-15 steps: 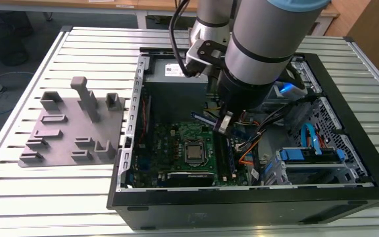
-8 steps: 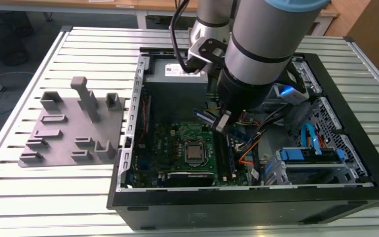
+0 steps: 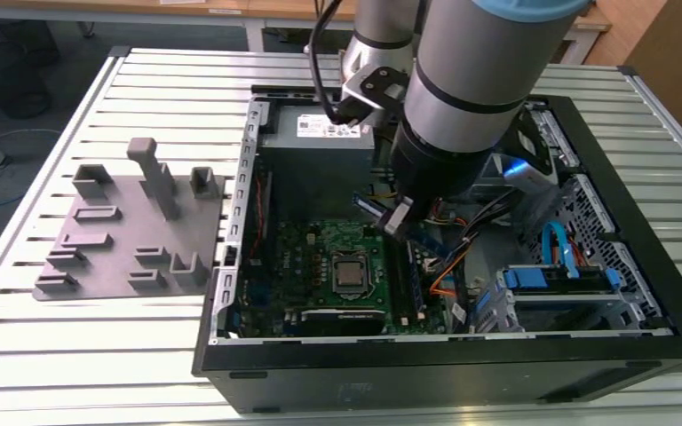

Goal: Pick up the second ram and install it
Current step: 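Insert the second ram into the second slot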

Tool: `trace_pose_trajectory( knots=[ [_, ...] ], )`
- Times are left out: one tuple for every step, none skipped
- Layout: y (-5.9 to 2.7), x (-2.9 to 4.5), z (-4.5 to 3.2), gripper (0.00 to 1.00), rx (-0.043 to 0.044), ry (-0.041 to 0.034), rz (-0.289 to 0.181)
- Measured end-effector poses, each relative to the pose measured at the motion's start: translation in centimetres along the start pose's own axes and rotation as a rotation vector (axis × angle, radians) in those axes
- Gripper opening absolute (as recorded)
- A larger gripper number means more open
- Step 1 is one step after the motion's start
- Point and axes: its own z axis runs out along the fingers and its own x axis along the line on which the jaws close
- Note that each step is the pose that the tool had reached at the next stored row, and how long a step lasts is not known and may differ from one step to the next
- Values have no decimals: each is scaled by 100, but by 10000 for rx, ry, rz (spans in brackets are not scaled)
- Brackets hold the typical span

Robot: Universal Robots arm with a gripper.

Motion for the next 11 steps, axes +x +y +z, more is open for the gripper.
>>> trace_pose_trajectory(
  knots=[
    [0, 0, 0, 14, 11, -10, 108],
    [0, 0, 0, 14, 22, -19, 218],
    [0, 0, 0, 14, 32, -27, 327],
    [0, 0, 1, 14, 43, -37, 433],
    [0, 0, 1, 14, 54, -46, 547],
    [0, 0, 1, 14, 65, -56, 656],
    [0, 0, 1, 14, 76, -65, 765],
    [0, 0, 1, 14, 87, -74, 878],
    [0, 0, 1, 14, 98, -83, 989],
    [0, 0, 2, 14, 109, -93, 1101],
    [0, 0, 2, 14, 120, -103, 1220]
  ],
)
